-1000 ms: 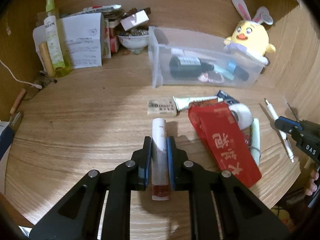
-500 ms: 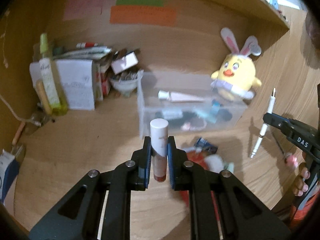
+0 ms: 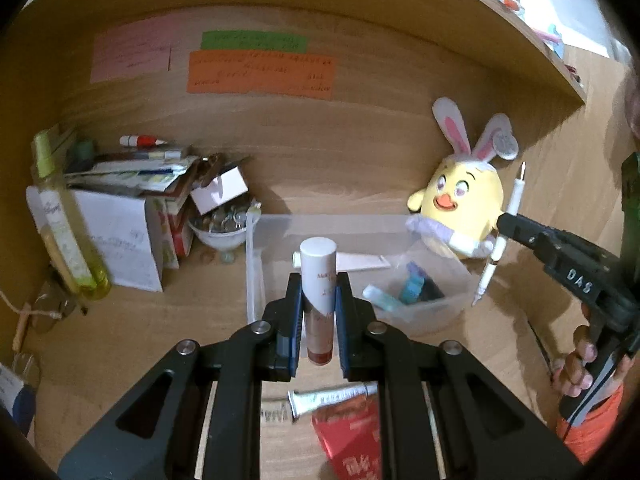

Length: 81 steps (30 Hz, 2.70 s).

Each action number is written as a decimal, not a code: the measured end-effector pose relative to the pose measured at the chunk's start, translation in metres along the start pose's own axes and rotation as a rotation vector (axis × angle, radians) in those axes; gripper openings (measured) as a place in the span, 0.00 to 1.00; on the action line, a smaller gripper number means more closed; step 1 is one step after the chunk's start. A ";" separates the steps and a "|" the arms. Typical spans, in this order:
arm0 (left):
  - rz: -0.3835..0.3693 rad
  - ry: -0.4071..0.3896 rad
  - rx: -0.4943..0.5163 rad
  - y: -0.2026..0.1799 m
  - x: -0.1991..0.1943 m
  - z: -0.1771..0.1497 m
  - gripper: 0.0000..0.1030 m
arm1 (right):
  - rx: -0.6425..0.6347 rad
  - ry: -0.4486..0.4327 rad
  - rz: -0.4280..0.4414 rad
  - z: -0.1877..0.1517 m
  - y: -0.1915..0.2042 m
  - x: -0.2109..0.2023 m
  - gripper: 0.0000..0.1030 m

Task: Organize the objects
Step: 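Lower the lipstick and white pen into the box and open both tools, then withdraw both tools from the box back toward the pile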

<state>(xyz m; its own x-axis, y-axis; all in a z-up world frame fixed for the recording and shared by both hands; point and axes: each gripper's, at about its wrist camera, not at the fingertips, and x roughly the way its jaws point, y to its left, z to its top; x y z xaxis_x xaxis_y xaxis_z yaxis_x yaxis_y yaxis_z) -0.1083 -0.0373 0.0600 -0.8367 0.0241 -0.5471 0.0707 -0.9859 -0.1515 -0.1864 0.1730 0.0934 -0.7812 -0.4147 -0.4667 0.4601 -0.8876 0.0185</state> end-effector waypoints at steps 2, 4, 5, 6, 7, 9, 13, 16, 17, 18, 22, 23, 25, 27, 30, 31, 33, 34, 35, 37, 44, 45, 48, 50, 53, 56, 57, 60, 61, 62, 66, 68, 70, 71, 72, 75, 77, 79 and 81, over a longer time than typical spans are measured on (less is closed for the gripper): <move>0.006 0.003 0.002 0.001 0.008 0.008 0.14 | -0.014 0.005 -0.021 0.004 0.000 0.010 0.10; 0.014 0.008 0.006 0.002 0.017 0.014 0.14 | -0.034 0.014 -0.048 0.006 0.001 0.021 0.10; 0.018 0.010 0.005 0.002 0.020 0.015 0.14 | -0.042 0.018 -0.060 0.007 0.002 0.025 0.10; 0.023 0.015 0.002 0.003 0.026 0.018 0.14 | -0.055 0.024 -0.074 0.007 0.003 0.031 0.10; 0.023 0.019 -0.001 0.005 0.031 0.020 0.14 | -0.067 0.031 -0.085 0.006 0.004 0.037 0.10; 0.022 0.039 -0.012 0.007 0.044 0.023 0.14 | -0.088 0.052 -0.102 0.004 0.005 0.049 0.10; 0.047 0.091 -0.011 0.010 0.074 0.024 0.14 | -0.133 0.105 -0.113 -0.004 0.009 0.072 0.10; 0.087 0.122 0.004 0.011 0.092 0.022 0.14 | -0.182 0.148 -0.113 -0.013 0.016 0.087 0.10; 0.099 0.137 0.013 0.011 0.099 0.021 0.14 | -0.198 0.160 -0.109 -0.015 0.019 0.091 0.10; 0.109 0.146 0.018 0.011 0.103 0.019 0.14 | -0.213 0.172 -0.102 -0.017 0.022 0.094 0.10; 0.133 0.181 0.038 0.010 0.118 0.013 0.14 | -0.268 0.218 -0.076 -0.023 0.036 0.106 0.10; 0.133 0.190 0.042 0.010 0.121 0.011 0.14 | -0.276 0.226 -0.070 -0.024 0.039 0.109 0.10; 0.117 0.201 0.045 0.009 0.123 0.009 0.14 | -0.289 0.251 -0.050 -0.027 0.045 0.115 0.10; 0.102 0.208 0.054 0.007 0.123 0.008 0.14 | -0.286 0.277 -0.022 -0.029 0.049 0.120 0.10; 0.088 0.196 0.070 0.003 0.117 0.008 0.28 | -0.268 0.313 0.023 -0.031 0.051 0.126 0.10; 0.083 0.187 0.072 0.002 0.113 0.008 0.37 | -0.264 0.323 0.036 -0.031 0.052 0.127 0.11; 0.074 0.173 0.070 0.001 0.107 0.009 0.48 | -0.249 0.342 0.056 -0.031 0.051 0.128 0.17; 0.069 0.166 0.069 0.000 0.104 0.010 0.51 | -0.238 0.347 0.063 -0.031 0.049 0.127 0.19; 0.065 0.159 0.068 0.000 0.099 0.011 0.52 | -0.228 0.348 0.068 -0.030 0.048 0.126 0.24; 0.051 0.153 0.059 0.001 0.092 0.013 0.56 | -0.203 0.345 0.071 -0.028 0.043 0.120 0.28; 0.023 0.104 0.032 0.005 0.057 0.017 0.83 | -0.151 0.297 0.076 -0.018 0.032 0.087 0.45; 0.023 0.094 0.036 0.005 0.051 0.016 0.86 | -0.146 0.282 0.077 -0.017 0.031 0.079 0.50; 0.021 0.069 0.048 0.004 0.033 0.014 0.94 | -0.125 0.250 0.091 -0.016 0.029 0.060 0.67; 0.018 0.063 0.055 0.004 0.023 0.010 0.95 | -0.114 0.231 0.098 -0.016 0.028 0.048 0.73; 0.020 0.061 0.056 0.006 0.011 0.002 0.96 | -0.105 0.209 0.098 -0.020 0.027 0.031 0.78; 0.029 0.073 0.063 0.008 0.005 -0.009 0.96 | -0.090 0.206 0.113 -0.028 0.026 0.018 0.79; 0.030 0.083 0.062 0.009 0.003 -0.014 0.96 | -0.085 0.207 0.116 -0.033 0.026 0.014 0.80; 0.032 0.115 0.056 0.012 0.002 -0.030 0.96 | -0.074 0.212 0.113 -0.048 0.024 0.002 0.80; 0.033 0.127 0.054 0.012 0.002 -0.036 0.96 | -0.069 0.215 0.115 -0.053 0.025 -0.001 0.80; 0.035 0.139 0.054 0.012 0.002 -0.042 0.96 | -0.061 0.221 0.117 -0.059 0.025 -0.004 0.80; 0.013 0.177 0.039 0.009 0.002 -0.065 0.96 | -0.012 0.251 0.121 -0.085 0.028 -0.010 0.80; 0.000 0.189 0.037 0.004 0.002 -0.077 0.96 | 0.003 0.271 0.126 -0.097 0.030 -0.010 0.80; -0.009 0.214 0.040 -0.001 0.007 -0.088 0.96 | -0.001 0.298 0.126 -0.111 0.036 -0.008 0.80; -0.011 0.232 0.041 -0.003 0.011 -0.093 0.96 | -0.005 0.312 0.122 -0.117 0.039 -0.007 0.80; -0.013 0.253 0.041 -0.006 0.016 -0.099 0.96 | -0.011 0.330 0.120 -0.124 0.043 -0.005 0.80; -0.029 0.307 0.030 -0.009 0.028 -0.113 0.96 | -0.013 0.377 0.126 -0.138 0.047 0.001 0.80; -0.039 0.331 0.022 -0.012 0.034 -0.118 0.96 | 0.000 0.403 0.142 -0.144 0.047 0.004 0.80; -0.040 0.347 0.027 -0.015 0.038 -0.121 0.96 | 0.003 0.419 0.151 -0.149 0.047 0.006 0.80; -0.038 0.357 0.037 -0.019 0.043 -0.122 0.96 | -0.006 0.415 0.157 -0.151 0.046 0.005 0.79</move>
<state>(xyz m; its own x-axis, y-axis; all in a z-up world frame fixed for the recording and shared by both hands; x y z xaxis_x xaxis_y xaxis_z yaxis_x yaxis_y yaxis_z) -0.0794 0.0028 -0.0615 -0.5958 0.1102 -0.7955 0.0183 -0.9884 -0.1507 -0.1057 0.1599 -0.0415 -0.4662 -0.4275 -0.7745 0.5633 -0.8185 0.1127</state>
